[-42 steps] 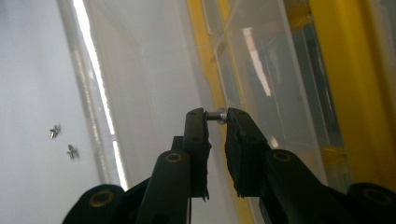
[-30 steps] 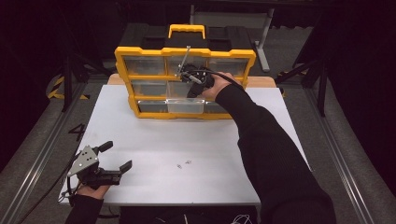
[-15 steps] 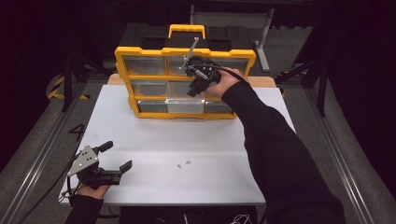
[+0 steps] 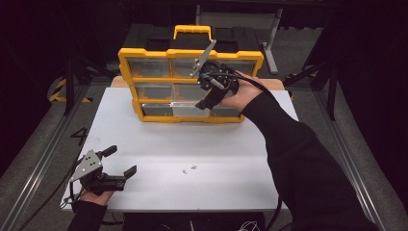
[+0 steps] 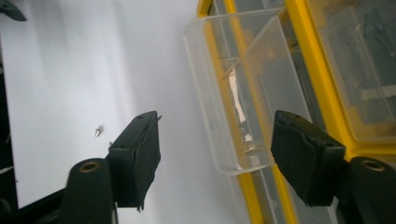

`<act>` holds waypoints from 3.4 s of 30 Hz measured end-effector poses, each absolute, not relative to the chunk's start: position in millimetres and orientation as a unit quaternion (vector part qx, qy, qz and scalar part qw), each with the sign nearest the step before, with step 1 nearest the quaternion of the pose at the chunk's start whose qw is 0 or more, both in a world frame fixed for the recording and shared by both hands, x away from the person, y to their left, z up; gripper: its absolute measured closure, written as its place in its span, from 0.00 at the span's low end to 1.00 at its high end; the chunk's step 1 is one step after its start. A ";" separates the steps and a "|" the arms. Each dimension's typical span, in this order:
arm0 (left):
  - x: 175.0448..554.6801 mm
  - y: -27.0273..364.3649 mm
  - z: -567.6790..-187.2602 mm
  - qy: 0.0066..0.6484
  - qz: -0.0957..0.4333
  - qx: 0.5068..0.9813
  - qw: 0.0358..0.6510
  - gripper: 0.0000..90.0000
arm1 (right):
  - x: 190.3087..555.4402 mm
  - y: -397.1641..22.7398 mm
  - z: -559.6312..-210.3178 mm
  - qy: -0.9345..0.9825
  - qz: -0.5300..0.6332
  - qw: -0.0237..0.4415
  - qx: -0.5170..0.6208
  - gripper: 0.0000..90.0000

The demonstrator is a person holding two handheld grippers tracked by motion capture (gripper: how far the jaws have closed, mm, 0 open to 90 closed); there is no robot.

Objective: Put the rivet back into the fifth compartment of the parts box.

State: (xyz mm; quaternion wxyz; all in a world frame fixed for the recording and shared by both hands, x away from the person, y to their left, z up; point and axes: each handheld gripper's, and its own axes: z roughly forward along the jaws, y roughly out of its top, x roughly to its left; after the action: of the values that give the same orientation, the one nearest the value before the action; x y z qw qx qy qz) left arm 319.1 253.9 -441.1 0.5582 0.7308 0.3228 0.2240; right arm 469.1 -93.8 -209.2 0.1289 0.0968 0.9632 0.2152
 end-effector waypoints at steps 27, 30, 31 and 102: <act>318.8 254.1 -440.9 0.321 0.225 0.731 0.558 0.00 | 427.3 -79.3 -298.5 0.973 0.203 0.095 0.058 0.30; 318.7 254.2 -440.7 0.321 0.225 0.732 0.558 0.00 | 425.9 -78.2 -306.4 0.973 0.203 0.091 0.057 0.30; 318.5 254.2 -440.6 0.321 0.226 0.731 0.558 0.00 | 425.0 -77.4 -313.8 0.974 0.200 0.087 0.055 0.30; 318.6 254.1 -441.0 0.322 0.225 0.731 0.557 0.00 | 412.8 -62.4 -351.4 0.989 0.146 0.028 0.010 0.91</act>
State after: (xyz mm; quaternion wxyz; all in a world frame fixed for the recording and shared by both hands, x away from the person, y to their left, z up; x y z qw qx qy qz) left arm 318.6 254.1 -441.0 0.5575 0.7314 0.3223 0.2247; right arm 412.8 -62.4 -351.4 0.0278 0.0101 0.9888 0.1465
